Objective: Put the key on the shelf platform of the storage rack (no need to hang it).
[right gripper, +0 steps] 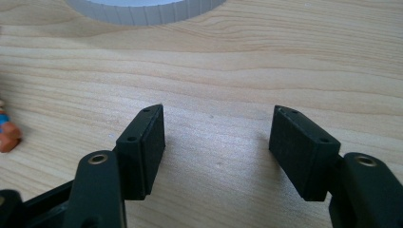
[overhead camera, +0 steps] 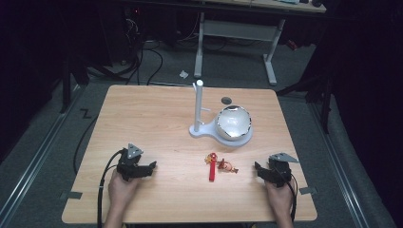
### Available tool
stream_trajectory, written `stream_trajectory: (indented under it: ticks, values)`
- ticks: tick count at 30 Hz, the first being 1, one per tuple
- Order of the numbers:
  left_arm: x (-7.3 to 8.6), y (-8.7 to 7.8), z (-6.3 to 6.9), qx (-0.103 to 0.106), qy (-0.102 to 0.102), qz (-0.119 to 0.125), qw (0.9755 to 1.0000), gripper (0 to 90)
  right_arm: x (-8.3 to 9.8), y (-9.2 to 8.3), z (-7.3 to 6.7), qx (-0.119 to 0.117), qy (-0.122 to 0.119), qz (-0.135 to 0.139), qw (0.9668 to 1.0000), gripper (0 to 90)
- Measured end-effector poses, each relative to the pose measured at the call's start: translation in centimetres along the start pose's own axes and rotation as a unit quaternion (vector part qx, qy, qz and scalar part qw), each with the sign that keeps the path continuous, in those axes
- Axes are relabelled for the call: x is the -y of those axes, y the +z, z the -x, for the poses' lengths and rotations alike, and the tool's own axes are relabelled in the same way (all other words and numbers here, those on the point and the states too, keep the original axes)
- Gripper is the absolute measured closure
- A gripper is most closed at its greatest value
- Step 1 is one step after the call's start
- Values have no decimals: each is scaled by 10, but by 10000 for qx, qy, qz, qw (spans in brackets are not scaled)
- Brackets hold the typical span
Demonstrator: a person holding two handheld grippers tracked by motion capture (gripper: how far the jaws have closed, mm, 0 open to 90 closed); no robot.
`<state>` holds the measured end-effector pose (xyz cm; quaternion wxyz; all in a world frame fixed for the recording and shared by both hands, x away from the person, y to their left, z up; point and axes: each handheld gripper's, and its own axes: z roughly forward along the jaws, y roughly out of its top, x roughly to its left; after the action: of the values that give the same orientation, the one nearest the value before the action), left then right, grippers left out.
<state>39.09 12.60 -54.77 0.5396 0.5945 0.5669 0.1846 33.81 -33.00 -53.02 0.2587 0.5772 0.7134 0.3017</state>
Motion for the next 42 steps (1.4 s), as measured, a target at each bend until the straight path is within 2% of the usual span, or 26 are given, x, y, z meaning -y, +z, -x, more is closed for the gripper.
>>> stream_trajectory:
  ticks: [24,27,35,39,42]
  values:
    - [0,0,0,12,-22,17,10000,209,0,0,-1,-36,-20,-17,10000,345]
    - [0,0,0,12,-27,16,10000,209,-2,-1,-2,-52,-37,-98,9999,345]
    - [0,0,0,13,-19,16,10000,210,-2,-8,-13,-557,-60,-22,9984,360]
    - [0,0,0,13,-28,16,10000,210,-3,-13,-23,-742,-242,46,9969,361]
    - [0,0,0,12,-27,16,10000,210,-4,-16,-32,-848,-286,82,9960,349]
